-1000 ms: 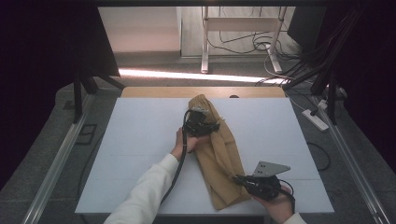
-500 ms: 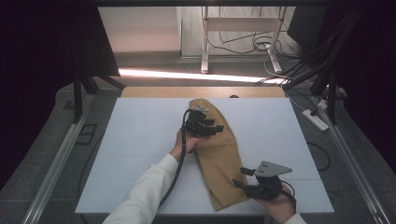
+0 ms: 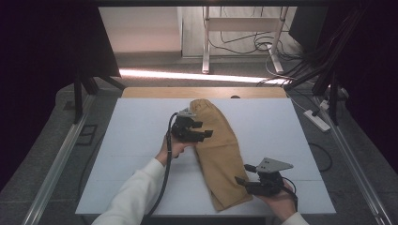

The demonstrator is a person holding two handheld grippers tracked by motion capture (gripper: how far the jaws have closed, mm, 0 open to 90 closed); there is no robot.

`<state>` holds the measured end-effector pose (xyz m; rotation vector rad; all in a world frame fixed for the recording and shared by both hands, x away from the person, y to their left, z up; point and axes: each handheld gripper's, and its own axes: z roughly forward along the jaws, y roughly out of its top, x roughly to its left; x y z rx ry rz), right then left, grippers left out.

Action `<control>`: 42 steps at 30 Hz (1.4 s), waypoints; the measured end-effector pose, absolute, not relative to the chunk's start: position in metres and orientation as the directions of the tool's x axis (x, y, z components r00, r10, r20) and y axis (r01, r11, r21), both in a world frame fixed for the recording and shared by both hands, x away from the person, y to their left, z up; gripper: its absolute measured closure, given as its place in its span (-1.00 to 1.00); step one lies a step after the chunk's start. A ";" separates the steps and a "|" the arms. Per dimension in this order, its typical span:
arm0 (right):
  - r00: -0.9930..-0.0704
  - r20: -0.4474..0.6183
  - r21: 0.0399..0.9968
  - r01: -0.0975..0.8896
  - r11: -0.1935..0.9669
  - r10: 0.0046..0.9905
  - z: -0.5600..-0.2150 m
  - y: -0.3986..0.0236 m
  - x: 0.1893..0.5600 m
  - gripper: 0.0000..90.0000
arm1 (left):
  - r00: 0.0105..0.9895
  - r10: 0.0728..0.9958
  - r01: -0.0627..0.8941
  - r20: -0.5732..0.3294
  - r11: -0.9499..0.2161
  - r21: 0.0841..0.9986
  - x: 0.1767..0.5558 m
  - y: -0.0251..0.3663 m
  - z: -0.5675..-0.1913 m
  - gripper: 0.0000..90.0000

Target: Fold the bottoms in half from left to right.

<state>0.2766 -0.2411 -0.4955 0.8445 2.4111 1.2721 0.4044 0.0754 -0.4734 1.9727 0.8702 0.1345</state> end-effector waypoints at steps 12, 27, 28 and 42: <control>-0.777 0.026 0.825 0.372 0.426 0.629 -0.490 -0.248 0.285 -0.15 | 0.725 0.653 0.520 -0.221 -0.307 0.797 0.379 0.105 -0.475 -0.30; -0.823 0.027 0.809 0.352 0.472 0.567 -0.485 -0.222 0.296 -0.16 | 0.717 0.669 0.512 -0.195 -0.315 0.799 0.355 0.131 -0.478 -0.32; -0.828 0.029 0.807 0.350 0.475 0.561 -0.486 -0.219 0.296 -0.16 | 0.716 0.671 0.512 -0.193 -0.317 0.798 0.354 0.133 -0.478 -0.32; -0.866 0.014 0.763 0.333 0.555 0.500 -0.490 -0.182 0.297 -0.17 | 0.706 0.686 0.513 -0.178 -0.322 0.795 0.349 0.145 -0.480 -0.36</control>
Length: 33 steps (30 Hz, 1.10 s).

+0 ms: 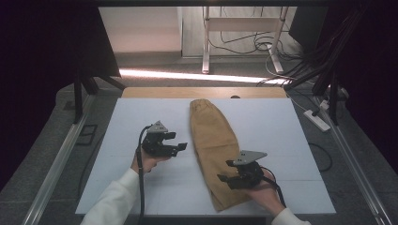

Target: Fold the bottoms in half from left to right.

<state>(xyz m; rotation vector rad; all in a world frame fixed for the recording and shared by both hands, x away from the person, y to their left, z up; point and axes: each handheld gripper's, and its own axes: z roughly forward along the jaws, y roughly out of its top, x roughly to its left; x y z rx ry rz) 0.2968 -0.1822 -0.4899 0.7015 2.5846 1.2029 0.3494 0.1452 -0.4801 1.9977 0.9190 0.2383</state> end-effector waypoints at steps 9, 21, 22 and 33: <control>-0.877 0.004 0.719 0.336 0.608 0.481 -0.493 -0.154 0.298 -0.22 | 0.705 0.687 0.513 -0.176 -0.323 0.795 0.349 0.146 -0.479 -0.37; -0.891 0.001 0.730 0.312 0.608 0.455 -0.480 -0.132 0.290 -0.24 | 0.693 0.698 0.518 -0.181 -0.308 0.798 0.350 0.150 -0.479 -0.38; -0.891 0.003 0.725 0.314 0.613 0.453 -0.484 -0.131 0.290 -0.24 | 0.693 0.698 0.518 -0.180 -0.308 0.798 0.350 0.150 -0.479 -0.38; -0.880 0.014 0.655 0.367 0.661 0.475 -0.513 -0.129 0.292 -0.27 | 0.692 0.699 0.520 -0.181 -0.309 0.796 0.350 0.150 -0.480 -0.39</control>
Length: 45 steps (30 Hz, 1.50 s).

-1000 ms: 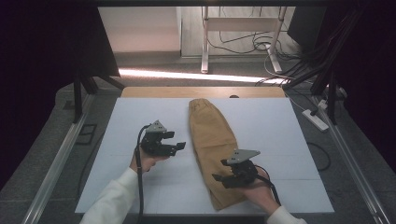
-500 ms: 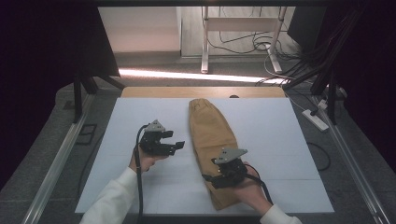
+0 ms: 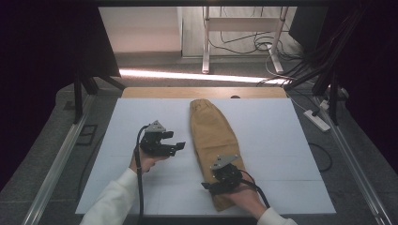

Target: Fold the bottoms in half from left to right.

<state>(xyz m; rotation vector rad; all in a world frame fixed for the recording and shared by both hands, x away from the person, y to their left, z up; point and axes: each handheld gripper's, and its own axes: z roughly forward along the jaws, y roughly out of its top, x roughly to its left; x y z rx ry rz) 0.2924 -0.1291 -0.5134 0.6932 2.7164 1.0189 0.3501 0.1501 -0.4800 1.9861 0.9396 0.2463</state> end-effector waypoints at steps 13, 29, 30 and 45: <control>-0.868 -0.019 0.622 0.379 0.686 0.497 -0.523 -0.129 0.294 -0.28 | 0.688 0.703 0.524 -0.179 -0.311 0.793 0.350 0.152 -0.481 -0.41; -0.851 -0.029 0.588 0.410 0.697 0.525 -0.516 -0.140 0.300 0.92 | 0.685 0.708 0.520 -0.175 -0.306 0.797 0.349 0.154 -0.479 -0.42; -0.849 -0.018 0.590 0.418 0.691 0.528 -0.516 -0.141 0.301 0.93 | 0.684 0.708 0.519 -0.174 -0.306 0.798 0.349 0.154 -0.479 -0.42; -0.854 0.023 0.605 0.426 0.673 0.520 -0.516 -0.142 0.300 0.80 | 0.681 0.711 0.518 -0.173 -0.302 0.800 0.349 0.154 -0.479 -0.42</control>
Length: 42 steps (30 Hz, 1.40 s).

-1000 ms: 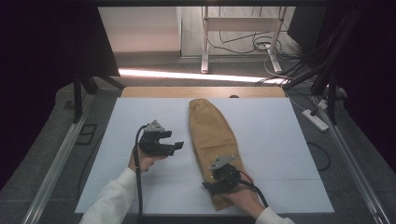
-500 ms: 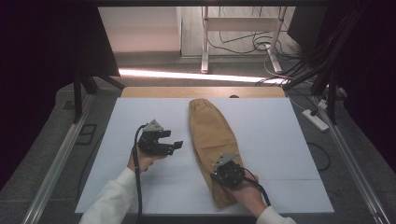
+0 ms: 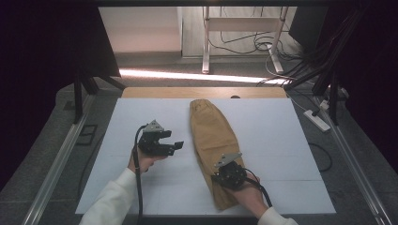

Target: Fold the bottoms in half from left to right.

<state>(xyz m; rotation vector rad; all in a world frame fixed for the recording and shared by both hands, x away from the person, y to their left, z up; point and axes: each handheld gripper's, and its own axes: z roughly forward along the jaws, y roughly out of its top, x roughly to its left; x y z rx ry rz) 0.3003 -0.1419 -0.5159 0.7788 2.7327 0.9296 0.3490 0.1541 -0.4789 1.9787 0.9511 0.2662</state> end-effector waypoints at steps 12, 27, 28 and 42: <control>-0.837 0.015 0.611 0.441 0.657 0.547 -0.518 -0.115 0.284 -0.32 | 0.678 0.715 0.518 -0.171 -0.300 0.801 0.349 0.154 -0.479 -0.43; -0.827 -0.066 0.569 0.428 0.702 0.559 -0.516 -0.122 0.286 0.34 | 0.673 0.719 0.521 -0.174 -0.293 0.802 0.349 0.156 -0.478 -0.43; -0.827 -0.066 0.567 0.430 0.703 0.559 -0.516 -0.123 0.286 0.43 | 0.673 0.719 0.521 -0.174 -0.294 0.801 0.349 0.157 -0.478 -0.43; -0.834 -0.031 0.576 0.436 0.692 0.551 -0.513 -0.134 0.291 0.92 | 0.670 0.722 0.520 -0.171 -0.292 0.803 0.349 0.158 -0.478 -0.44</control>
